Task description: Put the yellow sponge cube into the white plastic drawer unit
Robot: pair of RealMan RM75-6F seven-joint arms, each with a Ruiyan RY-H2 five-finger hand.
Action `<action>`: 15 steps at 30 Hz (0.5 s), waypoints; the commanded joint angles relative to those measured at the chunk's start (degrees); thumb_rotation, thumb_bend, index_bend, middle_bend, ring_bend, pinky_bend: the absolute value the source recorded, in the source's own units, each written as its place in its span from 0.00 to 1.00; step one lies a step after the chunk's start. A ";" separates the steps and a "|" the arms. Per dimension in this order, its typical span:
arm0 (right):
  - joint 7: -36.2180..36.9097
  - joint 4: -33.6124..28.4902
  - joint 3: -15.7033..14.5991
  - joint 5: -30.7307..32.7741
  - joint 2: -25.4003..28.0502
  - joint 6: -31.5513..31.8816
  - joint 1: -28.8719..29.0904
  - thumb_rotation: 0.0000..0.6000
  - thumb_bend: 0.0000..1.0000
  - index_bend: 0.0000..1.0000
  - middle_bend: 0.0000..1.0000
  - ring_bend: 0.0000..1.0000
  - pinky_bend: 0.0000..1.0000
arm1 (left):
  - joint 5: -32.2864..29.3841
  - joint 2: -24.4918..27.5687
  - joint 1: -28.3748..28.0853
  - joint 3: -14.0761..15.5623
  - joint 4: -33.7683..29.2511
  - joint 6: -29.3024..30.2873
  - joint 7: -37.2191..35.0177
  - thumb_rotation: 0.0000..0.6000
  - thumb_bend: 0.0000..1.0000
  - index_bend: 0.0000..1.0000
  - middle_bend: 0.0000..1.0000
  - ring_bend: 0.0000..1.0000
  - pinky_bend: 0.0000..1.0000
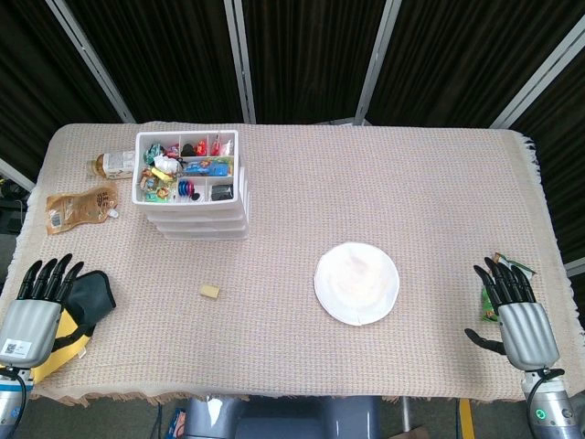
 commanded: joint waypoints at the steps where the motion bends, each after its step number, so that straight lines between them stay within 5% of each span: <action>1: 0.03 0.01 -0.01 -0.02 0.01 0.03 -0.01 1.00 0.00 0.07 0.00 0.00 0.00 | -0.04 -0.02 -0.02 -0.02 0.02 -0.06 0.03 1.00 0.14 0.01 0.00 0.00 0.00; 15: -0.15 -0.14 0.04 0.22 -0.07 -0.31 0.11 1.00 0.00 0.07 0.00 0.00 0.00 | -0.43 0.00 -0.03 -0.04 -0.06 -0.34 -0.22 1.00 0.13 0.01 0.00 0.00 0.00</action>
